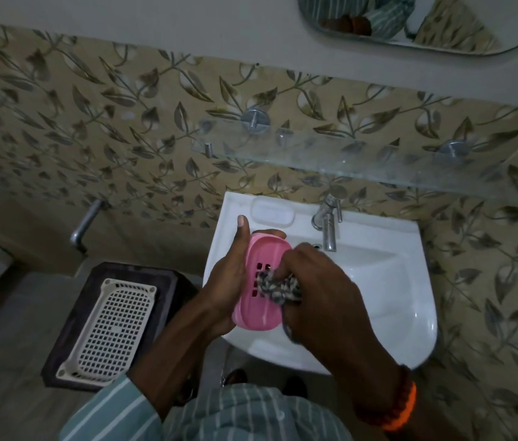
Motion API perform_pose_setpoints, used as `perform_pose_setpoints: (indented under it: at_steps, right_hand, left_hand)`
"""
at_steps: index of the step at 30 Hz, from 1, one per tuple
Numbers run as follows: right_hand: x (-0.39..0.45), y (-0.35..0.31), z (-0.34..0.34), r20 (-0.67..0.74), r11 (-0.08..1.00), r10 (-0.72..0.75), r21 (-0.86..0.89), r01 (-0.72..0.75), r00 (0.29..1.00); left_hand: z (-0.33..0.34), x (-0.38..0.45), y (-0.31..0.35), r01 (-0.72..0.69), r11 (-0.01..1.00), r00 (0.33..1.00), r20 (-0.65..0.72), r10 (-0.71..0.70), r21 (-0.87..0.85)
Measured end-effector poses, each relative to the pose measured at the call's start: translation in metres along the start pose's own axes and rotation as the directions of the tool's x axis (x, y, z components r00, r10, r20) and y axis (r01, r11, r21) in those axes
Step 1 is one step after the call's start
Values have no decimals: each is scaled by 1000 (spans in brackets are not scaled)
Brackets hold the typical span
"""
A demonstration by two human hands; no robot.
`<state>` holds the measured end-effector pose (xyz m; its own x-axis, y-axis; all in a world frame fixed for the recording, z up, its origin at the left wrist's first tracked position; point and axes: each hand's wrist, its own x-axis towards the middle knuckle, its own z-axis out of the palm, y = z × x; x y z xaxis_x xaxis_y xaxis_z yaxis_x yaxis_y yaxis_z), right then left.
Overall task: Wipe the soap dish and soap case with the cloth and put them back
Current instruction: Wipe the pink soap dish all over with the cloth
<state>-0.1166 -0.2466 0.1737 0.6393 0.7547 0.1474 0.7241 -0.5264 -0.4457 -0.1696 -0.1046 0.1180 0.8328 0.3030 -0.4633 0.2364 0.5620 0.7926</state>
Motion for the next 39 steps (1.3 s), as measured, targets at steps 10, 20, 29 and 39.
perform_pose_setpoints:
  at_steps: [10,20,29,39]
  right_hand:
    - [-19,-8,4,79,990,-122,-59,127,989]
    - [-15,-2,19,69,868,264,418,-268,962]
    - [-16,7,38,100,782,351,515,-350,931]
    - [5,19,14,-135,829,200,552,-94,971]
  left_hand:
    - [4,-3,25,-150,981,988,-25,154,120]
    - [13,-4,16,-239,956,969,-24,246,169]
    - [13,-7,9,-189,977,968,-149,203,102]
    - [9,-12,5,-40,999,988,-147,38,-10]
